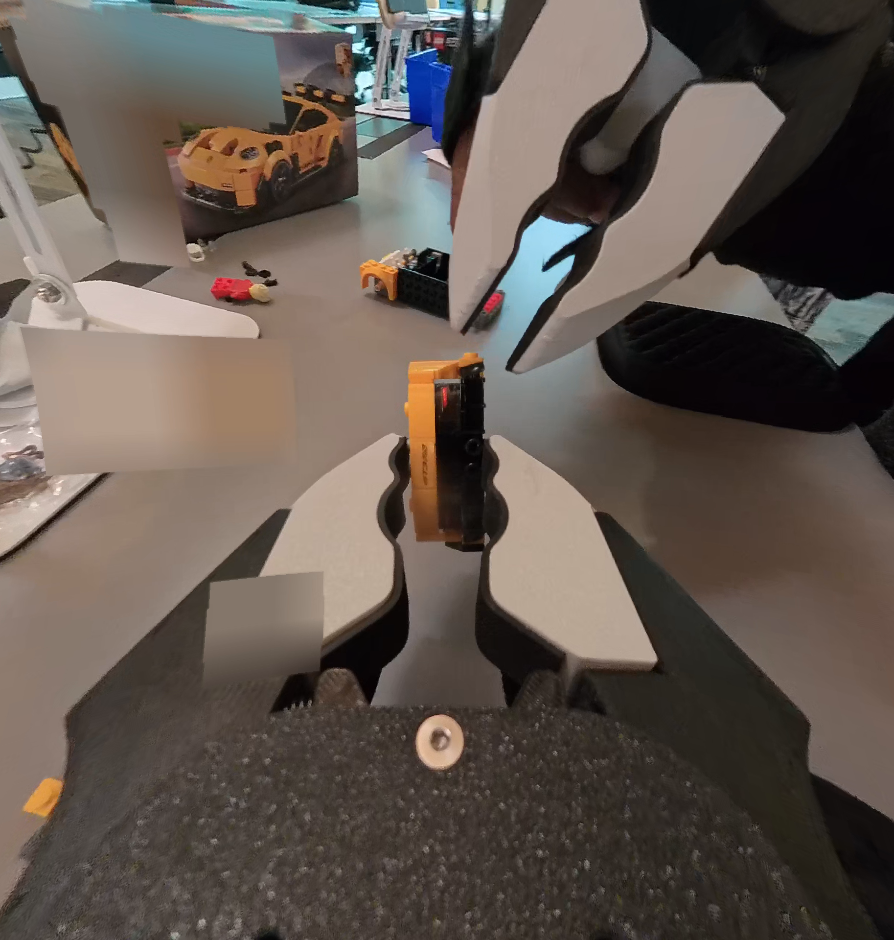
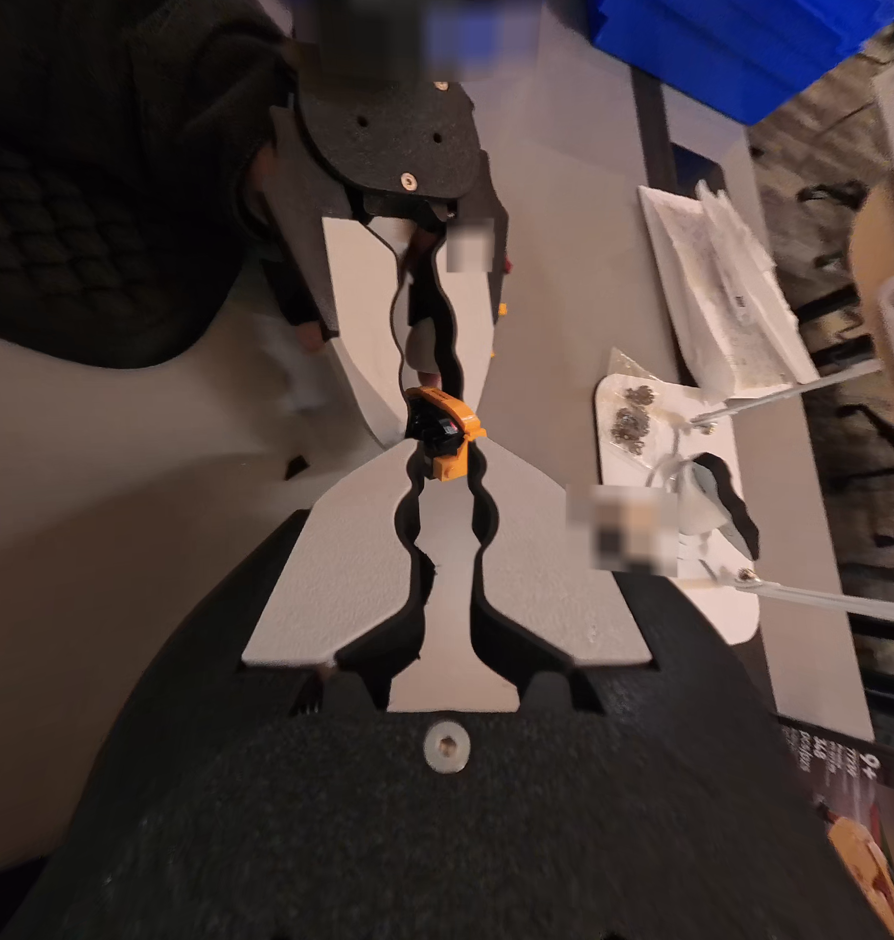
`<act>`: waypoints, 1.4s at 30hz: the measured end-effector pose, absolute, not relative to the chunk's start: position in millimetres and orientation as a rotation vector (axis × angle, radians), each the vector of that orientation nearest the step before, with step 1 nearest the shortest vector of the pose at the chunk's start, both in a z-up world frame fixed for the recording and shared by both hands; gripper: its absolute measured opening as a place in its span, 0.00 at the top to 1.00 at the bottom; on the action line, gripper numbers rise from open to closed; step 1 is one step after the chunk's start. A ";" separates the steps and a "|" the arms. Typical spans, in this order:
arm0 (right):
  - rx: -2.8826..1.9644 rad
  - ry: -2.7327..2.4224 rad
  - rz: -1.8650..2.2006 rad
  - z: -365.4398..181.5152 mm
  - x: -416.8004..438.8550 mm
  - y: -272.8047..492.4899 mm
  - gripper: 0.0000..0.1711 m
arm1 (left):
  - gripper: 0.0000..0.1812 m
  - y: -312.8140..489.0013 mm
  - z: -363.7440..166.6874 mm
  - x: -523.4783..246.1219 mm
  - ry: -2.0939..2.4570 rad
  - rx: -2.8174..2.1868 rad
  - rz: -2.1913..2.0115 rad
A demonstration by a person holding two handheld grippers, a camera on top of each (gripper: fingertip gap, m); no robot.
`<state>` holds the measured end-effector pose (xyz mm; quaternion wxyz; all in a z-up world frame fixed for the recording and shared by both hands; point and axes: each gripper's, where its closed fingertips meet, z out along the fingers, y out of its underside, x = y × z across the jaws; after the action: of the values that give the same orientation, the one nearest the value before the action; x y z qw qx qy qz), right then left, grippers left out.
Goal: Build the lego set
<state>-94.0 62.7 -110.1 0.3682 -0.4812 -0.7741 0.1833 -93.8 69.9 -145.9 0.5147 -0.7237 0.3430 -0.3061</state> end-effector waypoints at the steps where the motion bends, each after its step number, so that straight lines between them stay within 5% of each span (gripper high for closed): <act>1: -1.237 -1.951 0.452 -110.4 -95.6 65.6 0.91 | 0.85 72.6 -145.4 -95.9 0.804 -1.751 -0.712; 42: -1.270 -1.582 0.404 -109.9 -114.7 81.7 0.97 | 0.86 88.0 -135.9 -115.6 0.599 -1.859 -0.440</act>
<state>-114.7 81.7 -109.9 0.5113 -0.5276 -0.6573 0.1677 -115.6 88.0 -135.9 0.5393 -0.7820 0.2520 -0.1850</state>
